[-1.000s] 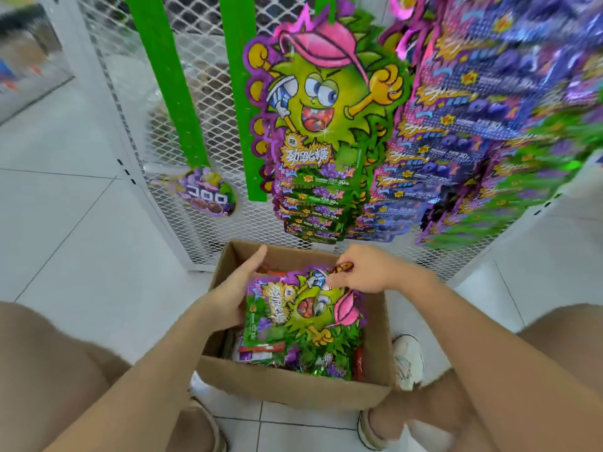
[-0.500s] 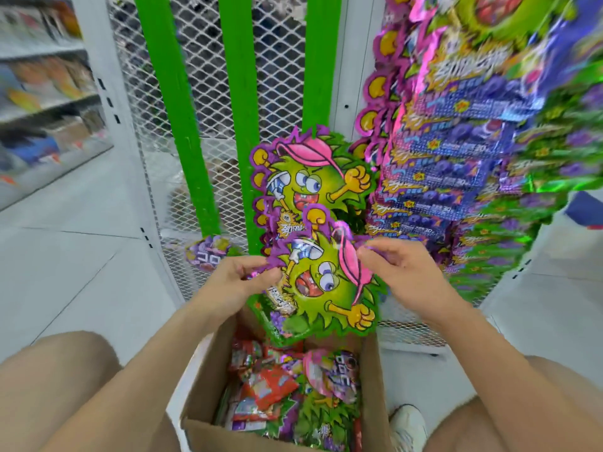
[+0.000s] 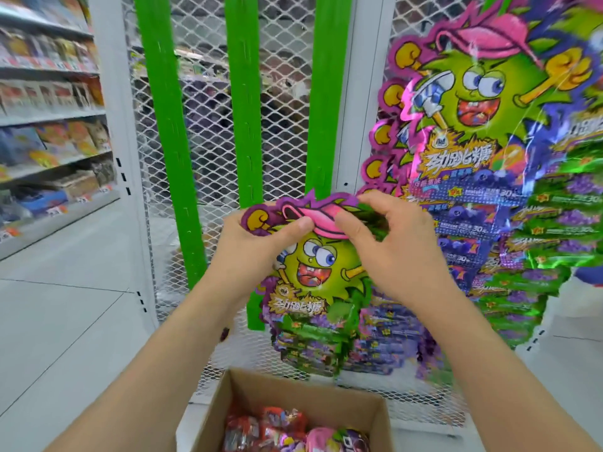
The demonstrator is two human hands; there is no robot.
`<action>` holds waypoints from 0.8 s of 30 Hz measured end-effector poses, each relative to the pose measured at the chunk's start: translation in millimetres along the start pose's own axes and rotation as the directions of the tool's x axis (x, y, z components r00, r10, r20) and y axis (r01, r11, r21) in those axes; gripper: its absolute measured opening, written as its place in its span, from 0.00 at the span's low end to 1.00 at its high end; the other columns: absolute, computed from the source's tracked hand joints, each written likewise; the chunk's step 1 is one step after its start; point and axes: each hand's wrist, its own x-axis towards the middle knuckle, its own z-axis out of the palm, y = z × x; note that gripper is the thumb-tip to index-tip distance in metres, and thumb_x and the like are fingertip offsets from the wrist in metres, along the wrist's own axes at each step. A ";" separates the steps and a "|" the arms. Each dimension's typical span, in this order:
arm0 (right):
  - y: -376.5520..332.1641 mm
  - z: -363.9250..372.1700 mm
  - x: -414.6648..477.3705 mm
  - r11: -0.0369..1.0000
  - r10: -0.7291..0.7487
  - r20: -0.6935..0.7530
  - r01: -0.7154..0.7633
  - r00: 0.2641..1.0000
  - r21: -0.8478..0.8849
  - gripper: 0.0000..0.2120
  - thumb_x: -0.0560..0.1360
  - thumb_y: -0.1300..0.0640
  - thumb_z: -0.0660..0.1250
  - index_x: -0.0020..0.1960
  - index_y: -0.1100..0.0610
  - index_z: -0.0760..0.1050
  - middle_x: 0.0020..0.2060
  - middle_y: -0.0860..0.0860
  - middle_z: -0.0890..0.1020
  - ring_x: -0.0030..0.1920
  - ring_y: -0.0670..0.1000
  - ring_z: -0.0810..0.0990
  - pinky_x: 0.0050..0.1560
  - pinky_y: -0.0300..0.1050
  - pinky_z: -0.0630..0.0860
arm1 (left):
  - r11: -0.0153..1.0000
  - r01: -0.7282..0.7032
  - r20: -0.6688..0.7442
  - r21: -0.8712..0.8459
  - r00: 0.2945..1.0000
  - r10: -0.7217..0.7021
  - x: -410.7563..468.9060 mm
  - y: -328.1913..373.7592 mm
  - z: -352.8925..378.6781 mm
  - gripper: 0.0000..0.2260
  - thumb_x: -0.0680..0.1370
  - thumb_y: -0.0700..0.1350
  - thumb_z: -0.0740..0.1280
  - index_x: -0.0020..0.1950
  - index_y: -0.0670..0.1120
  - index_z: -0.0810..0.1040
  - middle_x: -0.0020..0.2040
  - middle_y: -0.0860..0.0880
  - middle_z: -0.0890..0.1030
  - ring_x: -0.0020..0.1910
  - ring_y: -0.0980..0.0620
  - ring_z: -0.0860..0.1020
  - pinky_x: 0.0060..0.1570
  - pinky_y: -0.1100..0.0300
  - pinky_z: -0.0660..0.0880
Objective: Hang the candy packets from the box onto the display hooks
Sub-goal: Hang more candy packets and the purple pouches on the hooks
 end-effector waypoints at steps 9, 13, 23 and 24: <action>11.0 9.4 35.9 0.909 -0.148 0.022 0.145 0.989 -0.391 0.08 0.83 0.50 0.67 0.61 0.49 0.80 0.44 0.54 0.86 0.47 0.63 0.82 0.51 0.61 0.77 | 0.912 -0.250 -0.181 0.326 0.930 0.320 63.4 10.7 32.6 0.16 0.81 0.44 0.68 0.69 0.51 0.78 0.61 0.54 0.81 0.51 0.63 0.81 0.51 0.57 0.82; 15.2 8.4 35.3 0.937 -0.079 -0.074 0.049 0.994 -0.346 0.12 0.81 0.42 0.70 0.59 0.47 0.80 0.44 0.52 0.87 0.48 0.62 0.84 0.46 0.58 0.81 | 0.887 -0.242 -0.114 0.394 0.945 0.308 74.5 5.8 40.0 0.11 0.85 0.49 0.65 0.65 0.49 0.79 0.58 0.54 0.85 0.55 0.57 0.83 0.61 0.50 0.80; 1.9 5.7 37.9 0.917 -0.170 0.136 0.207 0.976 -0.340 0.14 0.80 0.64 0.69 0.64 0.54 0.75 0.45 0.51 0.83 0.48 0.61 0.81 0.42 0.53 0.71 | 0.943 -0.132 0.028 0.306 0.991 0.129 72.9 40.3 26.2 0.19 0.86 0.54 0.64 0.39 0.46 0.78 0.37 0.48 0.73 0.31 0.58 0.70 0.33 0.67 0.69; 1.8 6.0 38.7 0.914 -0.192 0.137 0.228 0.972 -0.336 0.17 0.78 0.67 0.69 0.64 0.55 0.74 0.43 0.50 0.81 0.47 0.61 0.80 0.43 0.53 0.69 | 0.937 -0.103 0.038 0.333 0.995 0.095 72.5 46.3 23.4 0.21 0.86 0.56 0.64 0.40 0.43 0.79 0.38 0.47 0.74 0.32 0.58 0.70 0.35 0.67 0.69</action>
